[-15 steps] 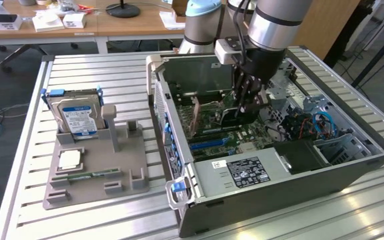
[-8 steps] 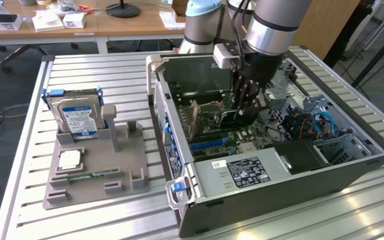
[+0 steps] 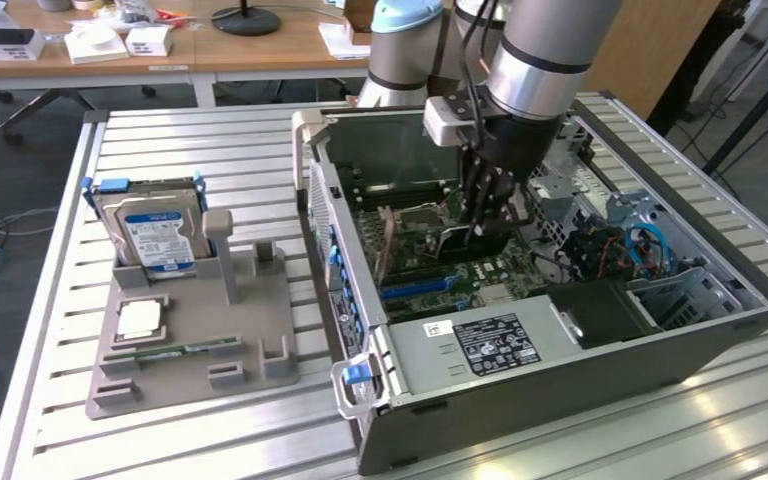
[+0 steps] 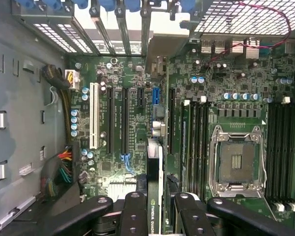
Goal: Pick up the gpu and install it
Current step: 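Insert the gpu into the slot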
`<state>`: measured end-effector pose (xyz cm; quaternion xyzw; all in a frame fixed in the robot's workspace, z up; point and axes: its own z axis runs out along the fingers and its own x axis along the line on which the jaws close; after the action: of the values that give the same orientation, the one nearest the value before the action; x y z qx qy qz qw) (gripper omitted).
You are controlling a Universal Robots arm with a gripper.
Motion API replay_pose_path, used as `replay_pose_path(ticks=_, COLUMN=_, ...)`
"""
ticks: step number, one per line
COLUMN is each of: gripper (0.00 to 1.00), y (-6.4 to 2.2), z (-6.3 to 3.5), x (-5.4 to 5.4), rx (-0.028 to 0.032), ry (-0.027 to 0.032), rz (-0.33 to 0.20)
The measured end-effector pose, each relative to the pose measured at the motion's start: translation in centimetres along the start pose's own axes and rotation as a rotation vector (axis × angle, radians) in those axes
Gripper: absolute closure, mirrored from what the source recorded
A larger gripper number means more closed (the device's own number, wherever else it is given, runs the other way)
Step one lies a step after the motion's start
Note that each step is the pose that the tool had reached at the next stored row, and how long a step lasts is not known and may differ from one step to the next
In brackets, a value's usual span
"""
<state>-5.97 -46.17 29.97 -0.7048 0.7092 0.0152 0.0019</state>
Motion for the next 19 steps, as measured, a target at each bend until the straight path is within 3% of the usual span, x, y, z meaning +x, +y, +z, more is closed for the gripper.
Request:
replay_pose_path(ticks=9, gripper=0.74, y=0.07, z=0.97, x=-0.1, rx=-0.0002, ry=0.0002, rz=-0.008)
replay_pose_path(ticks=19, gripper=0.74, y=0.46, z=1.14, x=-0.1, rx=0.0, ry=0.0002, rz=-0.009)
